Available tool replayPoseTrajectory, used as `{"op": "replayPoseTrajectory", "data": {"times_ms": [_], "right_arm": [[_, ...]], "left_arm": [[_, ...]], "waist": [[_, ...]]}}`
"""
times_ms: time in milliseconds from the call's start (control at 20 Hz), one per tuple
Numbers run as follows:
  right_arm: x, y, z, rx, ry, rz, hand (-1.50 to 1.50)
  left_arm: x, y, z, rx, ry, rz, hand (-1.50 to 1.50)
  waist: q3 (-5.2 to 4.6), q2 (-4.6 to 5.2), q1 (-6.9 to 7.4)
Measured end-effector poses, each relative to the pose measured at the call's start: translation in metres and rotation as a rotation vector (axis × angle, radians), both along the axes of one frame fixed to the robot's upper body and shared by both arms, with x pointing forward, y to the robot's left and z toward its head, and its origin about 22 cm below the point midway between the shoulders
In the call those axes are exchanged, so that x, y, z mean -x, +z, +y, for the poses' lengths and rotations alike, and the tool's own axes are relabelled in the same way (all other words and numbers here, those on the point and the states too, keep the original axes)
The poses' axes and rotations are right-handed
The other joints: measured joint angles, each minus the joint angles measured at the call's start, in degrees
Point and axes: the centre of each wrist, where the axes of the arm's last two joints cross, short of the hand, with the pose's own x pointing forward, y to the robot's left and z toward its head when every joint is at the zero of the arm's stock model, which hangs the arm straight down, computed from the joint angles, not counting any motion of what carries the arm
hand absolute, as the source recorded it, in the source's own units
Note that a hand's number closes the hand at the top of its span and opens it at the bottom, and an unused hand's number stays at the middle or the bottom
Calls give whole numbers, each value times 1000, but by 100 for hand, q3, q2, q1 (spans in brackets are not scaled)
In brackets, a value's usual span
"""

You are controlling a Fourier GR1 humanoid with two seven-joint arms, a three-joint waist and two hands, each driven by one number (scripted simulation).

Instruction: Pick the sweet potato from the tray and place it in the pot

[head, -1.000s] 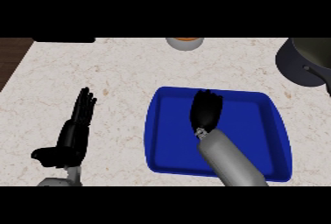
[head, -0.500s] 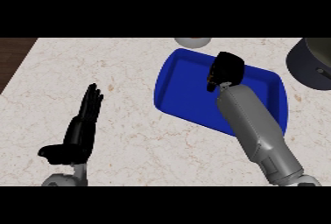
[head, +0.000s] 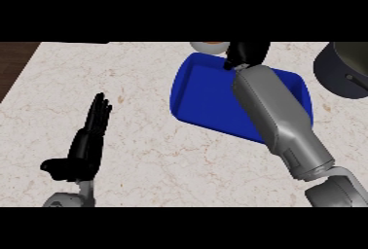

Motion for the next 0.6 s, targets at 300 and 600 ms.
{"op": "replayPoseTrajectory", "data": {"times_ms": [300, 600], "right_arm": [[-8, 13, 0, 64, -125, -64, 150], [-18, 26, -34, 71, -234, -95, 150]], "left_arm": [[3, -1, 4, -5, 13, 2, 0], [8, -4, 8, -3, 22, -1, 0]], "waist": [[-1, -25, -79], [-1, -39, -124]]}}
